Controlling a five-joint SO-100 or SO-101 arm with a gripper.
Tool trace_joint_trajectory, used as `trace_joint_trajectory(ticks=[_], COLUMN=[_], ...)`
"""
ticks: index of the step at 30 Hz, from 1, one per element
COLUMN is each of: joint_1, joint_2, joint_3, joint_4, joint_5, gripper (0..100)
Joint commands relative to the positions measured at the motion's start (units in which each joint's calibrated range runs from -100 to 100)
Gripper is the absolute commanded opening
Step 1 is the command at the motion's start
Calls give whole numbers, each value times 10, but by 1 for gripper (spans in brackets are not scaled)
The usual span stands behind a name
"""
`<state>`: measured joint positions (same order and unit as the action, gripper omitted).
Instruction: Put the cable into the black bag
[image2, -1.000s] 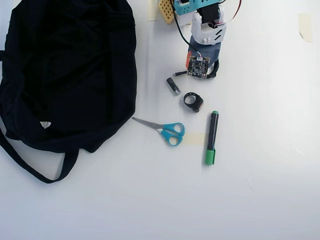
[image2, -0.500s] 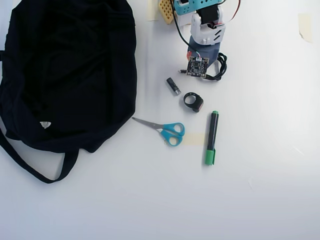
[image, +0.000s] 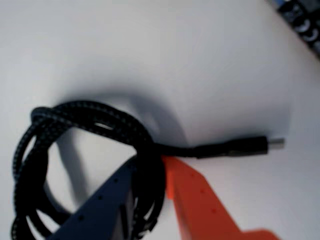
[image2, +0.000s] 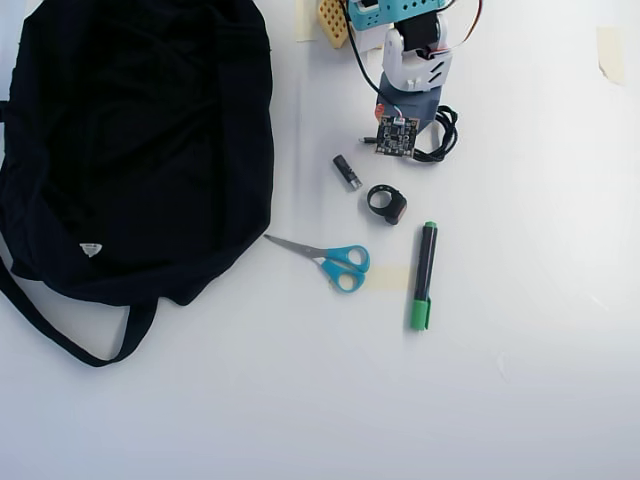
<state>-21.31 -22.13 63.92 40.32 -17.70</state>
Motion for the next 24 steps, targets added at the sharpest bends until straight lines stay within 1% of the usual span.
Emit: trace_joint_trajectory(ticks=[1, 5, 7, 11, 16, 19, 20, 24], joint_1=[-5, -5, -3, 4, 28, 58, 81, 122], joint_2=[-5, -5, -5, -6, -6, -6, -6, -5], joint_3=[-38, -63, -85, -157, -260, -317, -350, -389], joint_4=[3, 9, 31, 121, 226, 270, 284, 289], joint_5=[3, 24, 38, 60, 63, 63, 67, 123], gripper=[2, 2, 2, 2, 2, 2, 2, 2])
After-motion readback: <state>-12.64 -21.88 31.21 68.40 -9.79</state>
